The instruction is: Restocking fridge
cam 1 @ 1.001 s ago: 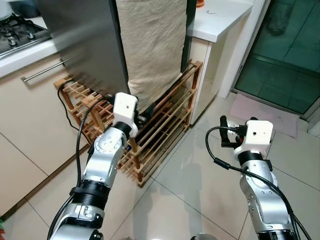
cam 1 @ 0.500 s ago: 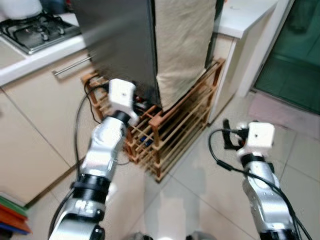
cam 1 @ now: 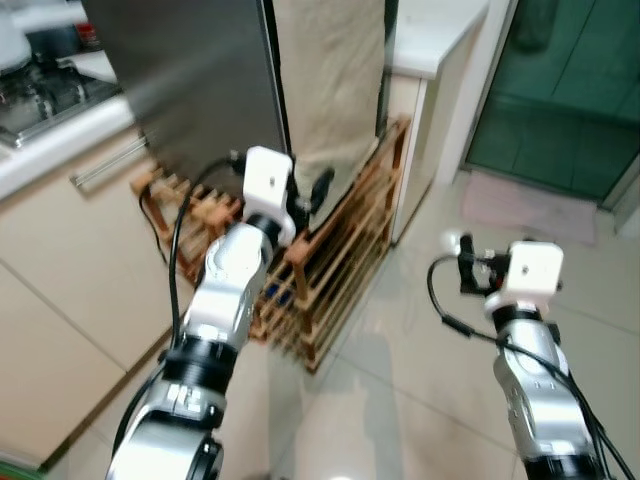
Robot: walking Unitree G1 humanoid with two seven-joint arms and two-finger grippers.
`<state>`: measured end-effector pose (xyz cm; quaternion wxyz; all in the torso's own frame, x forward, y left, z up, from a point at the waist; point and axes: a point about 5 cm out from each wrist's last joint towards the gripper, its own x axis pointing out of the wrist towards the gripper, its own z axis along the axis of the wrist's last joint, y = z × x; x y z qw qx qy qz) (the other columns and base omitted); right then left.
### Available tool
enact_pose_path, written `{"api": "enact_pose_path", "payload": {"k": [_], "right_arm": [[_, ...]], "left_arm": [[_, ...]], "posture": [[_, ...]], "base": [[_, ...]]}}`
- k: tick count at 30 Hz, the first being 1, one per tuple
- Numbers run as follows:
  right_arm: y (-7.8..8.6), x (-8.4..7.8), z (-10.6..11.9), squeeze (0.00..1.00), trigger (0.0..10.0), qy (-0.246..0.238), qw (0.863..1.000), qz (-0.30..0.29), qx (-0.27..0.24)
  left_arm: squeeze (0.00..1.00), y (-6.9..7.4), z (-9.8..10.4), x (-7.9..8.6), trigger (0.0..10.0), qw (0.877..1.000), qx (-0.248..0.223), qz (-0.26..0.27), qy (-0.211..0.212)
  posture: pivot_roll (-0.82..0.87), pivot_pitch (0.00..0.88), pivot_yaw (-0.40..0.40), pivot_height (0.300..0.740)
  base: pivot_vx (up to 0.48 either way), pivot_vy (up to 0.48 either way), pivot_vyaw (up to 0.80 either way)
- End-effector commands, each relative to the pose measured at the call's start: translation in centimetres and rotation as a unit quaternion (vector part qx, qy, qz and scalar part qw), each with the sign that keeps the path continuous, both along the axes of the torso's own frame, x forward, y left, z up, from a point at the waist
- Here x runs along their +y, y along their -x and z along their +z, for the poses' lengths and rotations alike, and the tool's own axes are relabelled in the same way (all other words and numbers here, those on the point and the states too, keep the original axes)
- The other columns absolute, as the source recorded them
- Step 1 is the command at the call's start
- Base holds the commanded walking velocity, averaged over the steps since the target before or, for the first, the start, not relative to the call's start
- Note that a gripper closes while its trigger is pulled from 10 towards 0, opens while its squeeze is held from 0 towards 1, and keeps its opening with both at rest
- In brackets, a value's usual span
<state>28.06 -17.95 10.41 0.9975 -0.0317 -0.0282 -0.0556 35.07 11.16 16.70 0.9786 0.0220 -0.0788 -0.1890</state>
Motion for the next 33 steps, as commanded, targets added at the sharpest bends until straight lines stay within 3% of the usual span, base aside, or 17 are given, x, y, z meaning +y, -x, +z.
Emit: {"api": "enact_pose_path", "payload": {"k": [1, 14, 16, 19, 21, 23, 27, 30, 31, 33], "right_arm": [[0.0, -0.4, 0.1, 0.0, 10.0, 0.012, 1.0, -0.002, -0.004], [-0.1, -0.4, 0.0, 0.0, 10.0, 0.015, 1.0, 0.005, -0.001], [0.4, -0.5, 0.2, 0.0, 10.0, 0.007, 1.0, 0.004, -0.002], [2.4, -0.4, 0.5, 0.0, 10.0, 0.009, 1.0, 0.016, 0.001], [4.3, -0.2, 0.5, 0.0, 10.0, 0.018, 0.999, 0.031, 0.013], [6.8, -0.1, 0.6, 0.0, 10.0, 0.018, 0.999, 0.039, 0.02], [9.8, -0.5, 1.3, 0.0, 10.0, 0.012, 0.999, 0.028, 0.021], [11.6, -2.1, 1.7, 0.0, 10.0, -0.006, 1.0, -0.015, 0.019], [12.0, -2.4, 1.6, 0.0, 10.0, -0.004, 0.999, -0.023, 0.023], [13.0, -2.8, 1.6, 0.0, 10.0, 0.0, 0.999, -0.044, 0.019]], "left_arm": [[0.0, 0.0, 0.4, -0.4, 10.0, 1.0, -0.005, -0.005, 0.009], [0.0, 0.2, 0.6, -0.3, 10.0, 0.999, -0.008, -0.002, 0.043], [0.0, 0.4, 0.4, -0.1, 10.0, 1.0, -0.008, -0.004, 0.029], [0.0, 1.2, -0.8, -0.1, 10.0, 0.999, 0.021, -0.032, -0.018], [0.0, 2.2, -2.2, 0.2, 10.0, 0.995, 0.043, -0.058, -0.075], [0.0, 4.1, -3.6, 1.6, 10.0, 0.99, 0.063, -0.08, -0.099], [0.0, 6.8, -4.6, 4.3, 10.0, 0.993, 0.059, -0.072, -0.078], [0.0, 9.1, -5.2, 7.5, 10.0, 0.996, 0.027, -0.012, -0.088], [0.0, 9.6, -5.5, 8.0, 10.0, 0.996, 0.036, 0.002, -0.087], [0.0, 10.7, -6.2, 8.3, 10.0, 0.994, 0.092, 0.049, -0.027]], "posture": [[-0.18, 0.0, 0.062, 0.74], [-0.17, 0.0, 0.05, 0.74], [-0.17, 0.0, 0.051, 0.74], [-0.16, 0.0, 0.046, 0.74], [-0.16, 0.0, 0.048, 0.74], [-0.18, 0.0, 0.06, 0.74], [-0.2, 0.0, 0.07, 0.74], [-0.21, 0.0, 0.073, 0.74], [-0.21, 0.0, 0.073, 0.74], [-0.21, 0.0, 0.076, 0.74]], "base": [[0.0, 0.0, 0.0], [0.0, 0.463, 0.0], [0.0, 0.48, 0.0], [0.0, 0.48, 0.0], [0.0, 0.0, 0.0], [0.0, 0.0, 0.0], [0.0, 0.0, 0.0], [0.0, 0.0, 0.0], [0.0, 0.0, 0.0], [0.0, 0.0, 0.0]]}}
